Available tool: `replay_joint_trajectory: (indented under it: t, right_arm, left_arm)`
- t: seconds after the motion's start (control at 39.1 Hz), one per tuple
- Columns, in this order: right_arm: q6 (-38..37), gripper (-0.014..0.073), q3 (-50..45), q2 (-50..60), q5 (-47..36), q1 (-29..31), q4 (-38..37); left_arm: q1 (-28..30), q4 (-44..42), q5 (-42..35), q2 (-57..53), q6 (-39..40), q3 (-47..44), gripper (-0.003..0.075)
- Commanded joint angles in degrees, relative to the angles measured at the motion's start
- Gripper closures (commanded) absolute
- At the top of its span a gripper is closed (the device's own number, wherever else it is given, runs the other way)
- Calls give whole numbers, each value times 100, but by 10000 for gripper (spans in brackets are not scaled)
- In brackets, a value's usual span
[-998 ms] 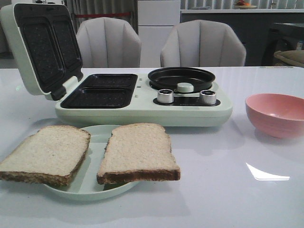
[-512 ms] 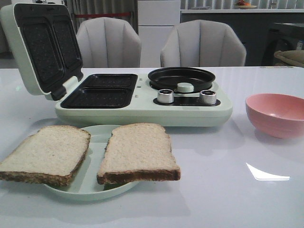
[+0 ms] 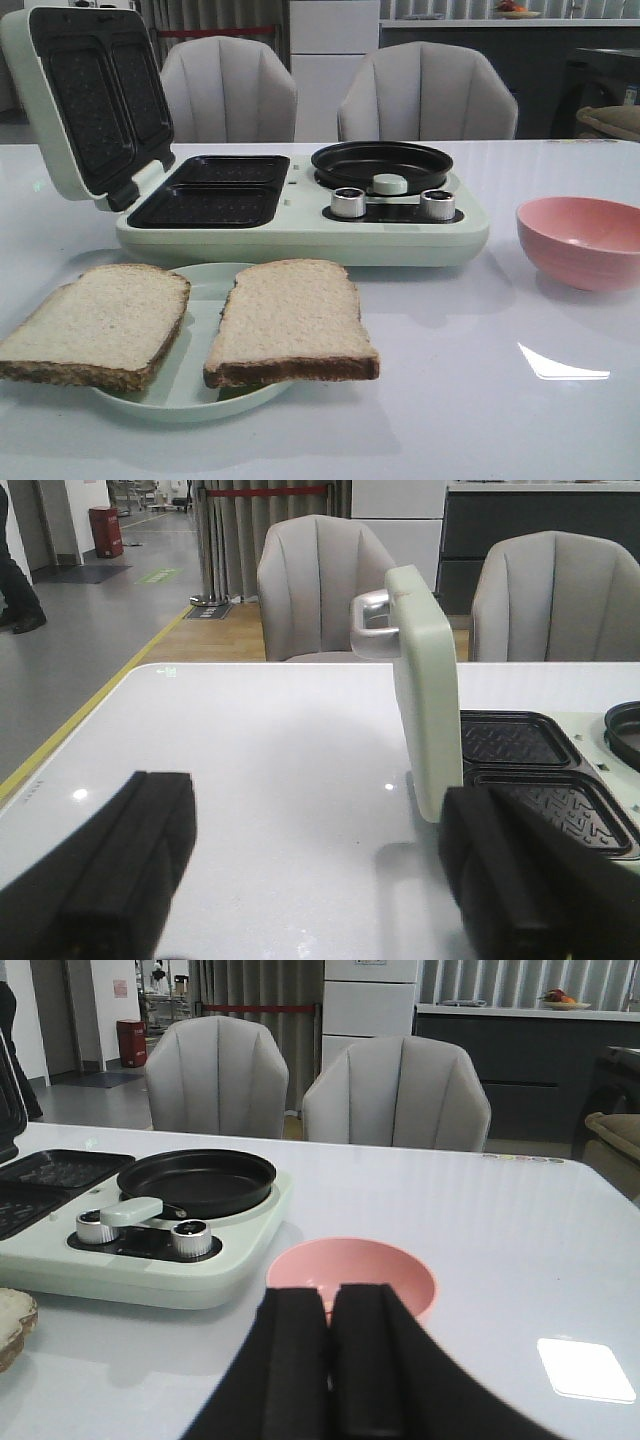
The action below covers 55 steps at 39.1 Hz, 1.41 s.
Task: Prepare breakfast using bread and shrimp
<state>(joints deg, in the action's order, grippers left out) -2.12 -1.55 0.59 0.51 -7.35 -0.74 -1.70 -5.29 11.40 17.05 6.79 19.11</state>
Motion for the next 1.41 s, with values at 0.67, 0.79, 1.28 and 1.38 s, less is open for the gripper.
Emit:
replay_joint_trajectory:
  t: [0.67,0.79,1.28,1.38]
  right_arm:
    - [29,445,96,124,-447,25,-37]
    - [29,445,96,124,-447,25,-37]
    - [29,445,96,124,-447,25,-37]
    - [29,445,96,124,-447,25,-37]
  left_arm:
    - [-2041,-2669,1183,499,-601,292,152]
    - [-2268,-2737,1191,735,-612,292,152]
    - [-3680,-4066,1468,2733,-585,289,155]
    - [-3980,-4191,1273,3287,-563,289,155]
